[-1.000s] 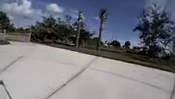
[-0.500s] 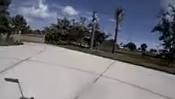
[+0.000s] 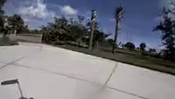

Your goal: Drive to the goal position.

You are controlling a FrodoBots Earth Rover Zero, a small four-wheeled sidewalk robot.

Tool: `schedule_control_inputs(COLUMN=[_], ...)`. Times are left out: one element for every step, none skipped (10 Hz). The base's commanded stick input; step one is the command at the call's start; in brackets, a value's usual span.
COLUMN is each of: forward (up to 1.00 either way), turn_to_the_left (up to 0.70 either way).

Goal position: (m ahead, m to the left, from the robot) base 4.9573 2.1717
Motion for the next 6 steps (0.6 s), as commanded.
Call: schedule_control_inputs(forward=[0.85, 0.85, 0.85, 0.85, 0.85, 0.85], turn_to_the_left=[0.34, 0.34, 0.34, 0.34, 0.34, 0.34])
